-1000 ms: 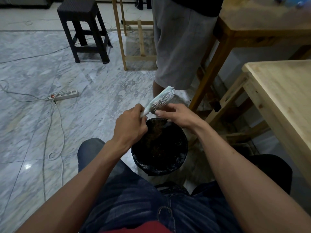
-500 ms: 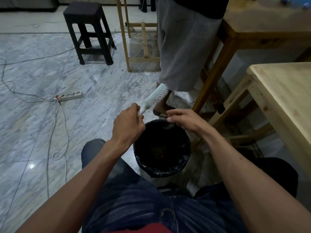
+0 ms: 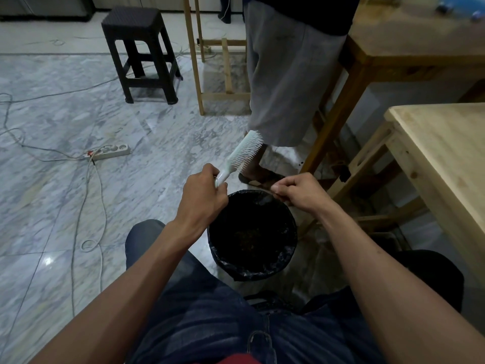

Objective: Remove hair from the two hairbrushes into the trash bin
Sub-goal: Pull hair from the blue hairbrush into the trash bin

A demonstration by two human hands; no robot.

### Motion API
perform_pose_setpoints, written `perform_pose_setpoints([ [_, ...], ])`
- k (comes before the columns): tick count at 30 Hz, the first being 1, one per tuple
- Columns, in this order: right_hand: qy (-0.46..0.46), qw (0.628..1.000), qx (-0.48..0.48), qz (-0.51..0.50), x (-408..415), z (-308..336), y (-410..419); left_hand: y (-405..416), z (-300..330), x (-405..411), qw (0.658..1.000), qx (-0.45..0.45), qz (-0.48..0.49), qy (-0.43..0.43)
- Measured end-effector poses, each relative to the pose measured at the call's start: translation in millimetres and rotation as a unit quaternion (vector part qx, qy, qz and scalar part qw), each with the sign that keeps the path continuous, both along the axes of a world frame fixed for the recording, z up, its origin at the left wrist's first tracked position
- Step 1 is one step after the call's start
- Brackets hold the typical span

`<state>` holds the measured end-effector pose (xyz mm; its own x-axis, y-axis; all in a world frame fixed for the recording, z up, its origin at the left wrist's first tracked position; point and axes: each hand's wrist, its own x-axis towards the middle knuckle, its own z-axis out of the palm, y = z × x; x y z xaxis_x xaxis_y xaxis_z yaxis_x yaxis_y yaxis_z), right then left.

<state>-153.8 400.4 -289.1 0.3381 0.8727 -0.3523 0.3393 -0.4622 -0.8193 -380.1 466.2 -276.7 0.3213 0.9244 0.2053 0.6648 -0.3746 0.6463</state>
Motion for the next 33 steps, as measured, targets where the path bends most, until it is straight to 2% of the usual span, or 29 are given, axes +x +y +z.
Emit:
perform_pose_setpoints([
  [2, -0.002, 1.000, -0.007, 0.004, 2, -1, -1, -1, -1, 1, 1.000, 0.002, -0.007, -0.003],
  [5, 0.116, 0.993, -0.002, 0.010, -6, 6, 4, -6, -3, 5, 0.999, 0.019, -0.029, 0.002],
  [7, 0.158, 0.987, 0.001, 0.029, -12, 8, 9, -9, -4, 9, 0.999, 0.027, -0.039, 0.006],
  [9, 0.148, 0.988, 0.020, 0.027, -18, 7, 14, -11, -4, 11, 0.998, 0.042, -0.050, 0.016],
  [12, 0.161, 0.985, 0.055, -0.028, -21, 7, 20, -12, -4, 9, 0.997, 0.057, -0.049, 0.028],
  [20, 0.155, 0.978, 0.079, -0.117, -16, 14, 14, -6, -3, -3, 0.995, 0.070, 0.008, 0.065],
  [22, 0.132, 0.983, 0.056, -0.115, -15, 20, 8, -5, -3, -3, 0.995, 0.071, 0.014, 0.062],
  [24, 0.090, 0.993, 0.000, -0.072, -17, 27, 4, -4, -4, -2, 0.996, 0.071, 0.014, 0.056],
  [26, -0.013, 0.996, -0.082, 0.013, -21, 30, 3, -4, -5, 1, 0.996, 0.073, 0.011, 0.047],
  [28, -0.068, 0.987, -0.137, 0.056, -24, 26, 8, -4, -5, 4, 0.996, 0.073, 0.008, 0.040],
  [30, -0.036, 0.986, -0.164, 0.026, -27, 24, 15, -4, -5, 6, 0.997, 0.073, 0.004, 0.034],
  [33, 0.072, 0.991, -0.114, -0.007, -30, 24, 22, -3, -4, 7, 0.998, 0.062, -0.009, 0.033],
])
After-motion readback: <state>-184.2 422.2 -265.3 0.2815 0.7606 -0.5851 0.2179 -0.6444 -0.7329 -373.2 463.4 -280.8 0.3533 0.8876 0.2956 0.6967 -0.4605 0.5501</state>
